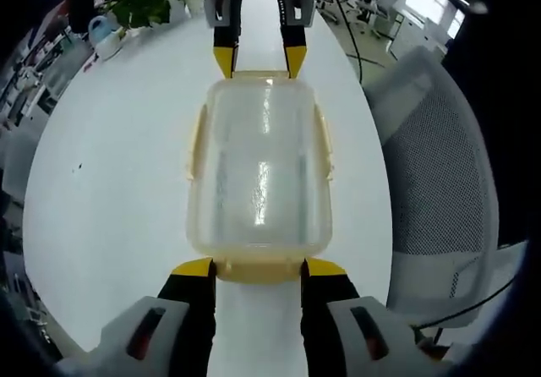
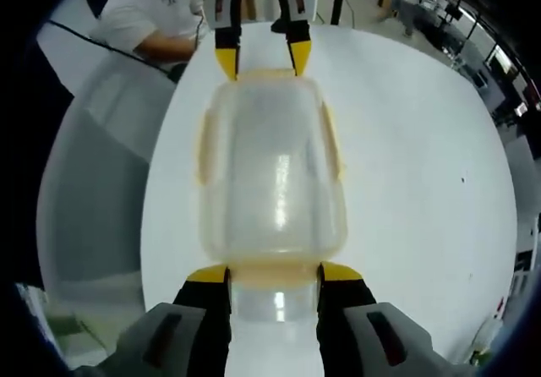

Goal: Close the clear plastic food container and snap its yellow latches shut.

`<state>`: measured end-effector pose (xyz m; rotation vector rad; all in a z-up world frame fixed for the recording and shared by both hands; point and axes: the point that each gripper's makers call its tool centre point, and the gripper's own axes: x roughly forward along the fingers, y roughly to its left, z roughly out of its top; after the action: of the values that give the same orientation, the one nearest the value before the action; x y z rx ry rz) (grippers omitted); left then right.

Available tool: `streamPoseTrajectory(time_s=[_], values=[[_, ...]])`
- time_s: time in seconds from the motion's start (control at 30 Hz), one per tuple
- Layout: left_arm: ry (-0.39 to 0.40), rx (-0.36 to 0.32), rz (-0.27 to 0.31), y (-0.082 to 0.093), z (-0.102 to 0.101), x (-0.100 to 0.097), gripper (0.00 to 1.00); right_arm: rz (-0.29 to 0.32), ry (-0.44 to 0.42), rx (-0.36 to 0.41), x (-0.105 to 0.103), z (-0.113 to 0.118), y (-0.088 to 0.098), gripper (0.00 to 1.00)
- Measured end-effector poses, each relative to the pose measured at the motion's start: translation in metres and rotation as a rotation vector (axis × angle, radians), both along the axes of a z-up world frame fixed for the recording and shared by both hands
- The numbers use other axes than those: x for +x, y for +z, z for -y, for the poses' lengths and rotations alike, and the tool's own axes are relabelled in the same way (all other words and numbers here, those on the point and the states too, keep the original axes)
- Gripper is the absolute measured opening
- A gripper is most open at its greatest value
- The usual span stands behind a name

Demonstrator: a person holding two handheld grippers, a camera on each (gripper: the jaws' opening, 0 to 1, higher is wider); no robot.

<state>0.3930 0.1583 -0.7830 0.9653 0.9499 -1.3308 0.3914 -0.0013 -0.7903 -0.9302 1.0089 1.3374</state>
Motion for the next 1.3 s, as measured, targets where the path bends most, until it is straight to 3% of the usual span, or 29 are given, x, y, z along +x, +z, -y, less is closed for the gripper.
streamPoseTrajectory(time_s=[1.3], values=[[-0.009, 0.009, -0.017, -0.012, 0.064, -0.002, 0.38, -0.027, -0.01, -0.025, -0.004, 0.064, -0.01, 0.37]])
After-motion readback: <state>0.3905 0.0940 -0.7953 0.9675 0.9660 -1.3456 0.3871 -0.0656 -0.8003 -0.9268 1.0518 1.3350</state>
